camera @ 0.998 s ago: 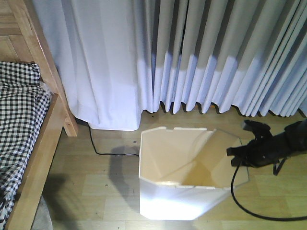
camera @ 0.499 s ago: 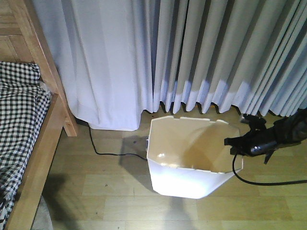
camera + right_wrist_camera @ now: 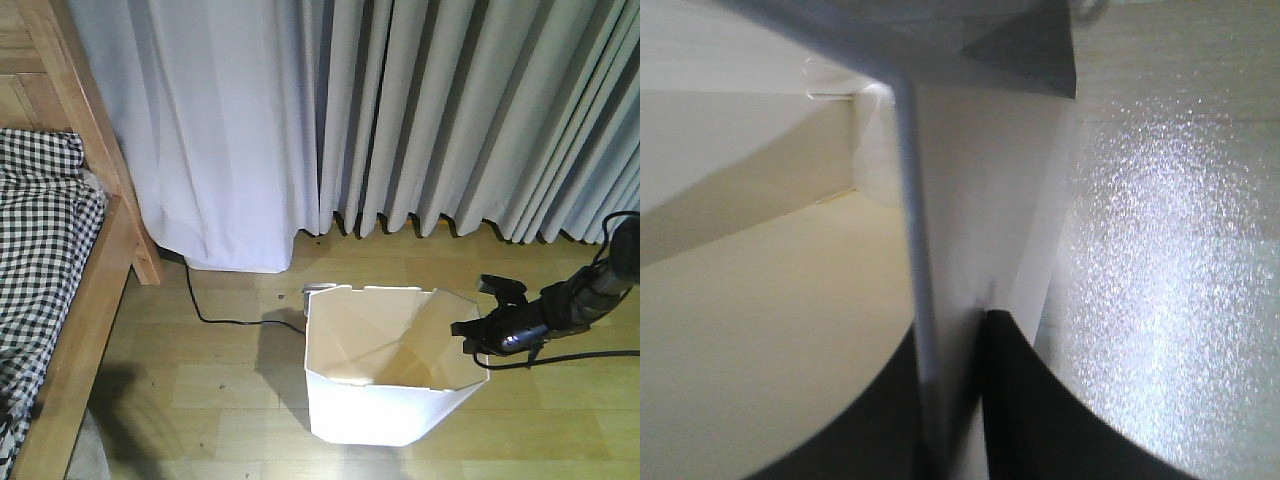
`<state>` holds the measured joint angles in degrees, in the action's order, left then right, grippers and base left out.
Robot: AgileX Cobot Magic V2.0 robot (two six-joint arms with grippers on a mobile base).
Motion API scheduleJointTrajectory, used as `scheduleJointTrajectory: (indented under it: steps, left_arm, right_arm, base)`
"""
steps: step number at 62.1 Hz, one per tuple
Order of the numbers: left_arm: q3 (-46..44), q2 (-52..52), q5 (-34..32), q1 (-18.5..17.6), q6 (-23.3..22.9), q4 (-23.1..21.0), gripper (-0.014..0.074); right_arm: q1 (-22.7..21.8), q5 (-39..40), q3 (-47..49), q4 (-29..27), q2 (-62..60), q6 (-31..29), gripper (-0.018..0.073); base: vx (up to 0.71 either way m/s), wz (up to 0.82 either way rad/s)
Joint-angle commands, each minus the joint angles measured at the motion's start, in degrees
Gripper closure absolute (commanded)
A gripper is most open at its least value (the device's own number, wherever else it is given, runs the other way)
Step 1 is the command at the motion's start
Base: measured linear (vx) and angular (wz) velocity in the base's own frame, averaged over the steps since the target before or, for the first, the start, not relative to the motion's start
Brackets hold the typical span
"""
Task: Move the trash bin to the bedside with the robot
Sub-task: 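Lower the bin onto the floor beside the bed with the right gripper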
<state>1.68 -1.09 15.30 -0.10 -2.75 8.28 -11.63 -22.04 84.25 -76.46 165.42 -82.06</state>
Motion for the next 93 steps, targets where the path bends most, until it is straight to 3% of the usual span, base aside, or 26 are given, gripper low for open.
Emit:
scheduleJointTrajectory:
  steps: [1, 33, 47, 60, 78, 93]
  left_arm:
    - [1.7, -0.6, -4.2, -0.4, -0.5, -0.2, 0.0602]
    - [1.7, -0.6, -4.2, -0.4, -0.5, -0.2, 0.0602]
    - [1.7, -0.6, -4.2, -0.4, -0.5, -0.2, 0.0602]
    - [1.7, -0.6, -4.2, -0.4, -0.5, -0.2, 0.0602]
    - [1.7, -0.6, -4.2, -0.4, -0.5, -0.2, 0.0602]
    - [1.7, -0.6, -4.2, -0.4, -0.5, -0.2, 0.0602]
  right_arm:
    - [-0.3, -10.4, 4.1, -3.2, -2.2, 0.0, 0.0565]
    - [0.0, -10.9, 23.7, -2.2, 8.0, 3.3, 0.0565]
    - [1.2, -10.7, 32.5, 7.0, 12.8, 11.6, 0.0564]
    - [2.7, -12.7, 39.9, 11.2, 17.5, 18.8, 0.0560]
    - [3.3, -13.3, 41.1, 12.3, 18.9, 23.0, 0.0524]
    - [3.3, -13.6, 41.1, 12.3, 18.9, 23.4, 0.0396]
  base:
    - [0.00, 0.00]
    - [0.00, 0.00]
    - [0.00, 0.00]
    - [0.00, 0.00]
    - [0.00, 0.00]
    - [0.00, 0.00]
